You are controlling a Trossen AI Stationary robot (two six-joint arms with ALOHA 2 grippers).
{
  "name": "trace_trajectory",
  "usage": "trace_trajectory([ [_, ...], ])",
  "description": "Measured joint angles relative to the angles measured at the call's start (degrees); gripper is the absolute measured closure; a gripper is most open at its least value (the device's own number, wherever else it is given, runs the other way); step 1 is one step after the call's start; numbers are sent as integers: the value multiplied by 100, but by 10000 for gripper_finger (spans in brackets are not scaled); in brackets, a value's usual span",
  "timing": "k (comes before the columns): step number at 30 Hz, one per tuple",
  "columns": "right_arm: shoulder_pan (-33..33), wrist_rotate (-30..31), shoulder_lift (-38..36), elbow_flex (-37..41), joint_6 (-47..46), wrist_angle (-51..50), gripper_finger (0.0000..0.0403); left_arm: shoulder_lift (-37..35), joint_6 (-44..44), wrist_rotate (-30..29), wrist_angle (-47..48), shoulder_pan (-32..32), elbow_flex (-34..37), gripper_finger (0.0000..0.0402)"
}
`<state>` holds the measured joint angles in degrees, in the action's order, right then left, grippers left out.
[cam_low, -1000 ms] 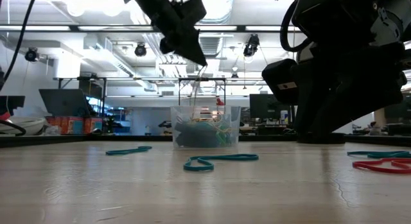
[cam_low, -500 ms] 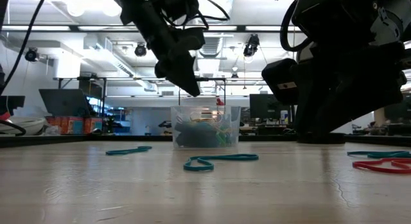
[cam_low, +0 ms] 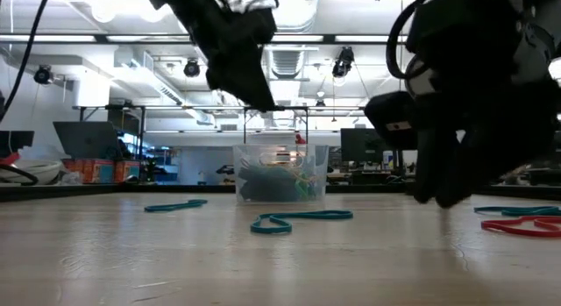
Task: Pick and place rubber bands into bin
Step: Put the red rubber band into the transparent bin
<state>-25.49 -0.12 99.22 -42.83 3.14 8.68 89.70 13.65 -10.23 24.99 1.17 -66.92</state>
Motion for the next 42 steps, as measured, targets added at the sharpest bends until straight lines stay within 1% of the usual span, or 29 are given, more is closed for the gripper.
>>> trace_trajectory([
  [3, 0, 323, -18, -15, -68, -443, 339, -86, -1, -443, -5, -489, 7, 270],
  [6, 0, 605, -38, -97, -262, -947, 339, -159, 16, -1068, -16, -1042, 11, 270],
  [11, -3, 633, -101, -285, -295, -1224, 339, -163, 174, -1993, -55, -1919, 13, 270],
  [14, -5, 632, -159, -450, -273, -1432, 339, -163, 451, -2448, -54, -2357, 22, 270],
  [17, -5, 630, -175, -630, -274, -2004, 339, -162, 673, -2792, -57, -2763, 26, 270],
  [20, -5, 618, -175, -793, -328, -2821, 339, -162, 711, -3071, -108, -3119, 26, 270],
  [23, -5, 604, -175, -957, -528, -3631, 339, -169, 681, -3234, -193, -3374, 24, 270],
  [25, -5, 602, -175, -1035, -619, -3958, 339, -186, 652, -3259, -186, -3472, -6, 270],
  [29, -3, 346, -175, -1077, -616, -3979, 339, -262, 550, -3414, -207, -3584, -63, 270],
  [32, -13, 157, -169, -1082, -648, -3973, 339, -267, 549, -3419, -189, -3618, -38, 270],
  [42, -59, 26, -160, -1234, -799, -3975, 339, -269, 501, -3420, -168, -3617, -24, 270],
])
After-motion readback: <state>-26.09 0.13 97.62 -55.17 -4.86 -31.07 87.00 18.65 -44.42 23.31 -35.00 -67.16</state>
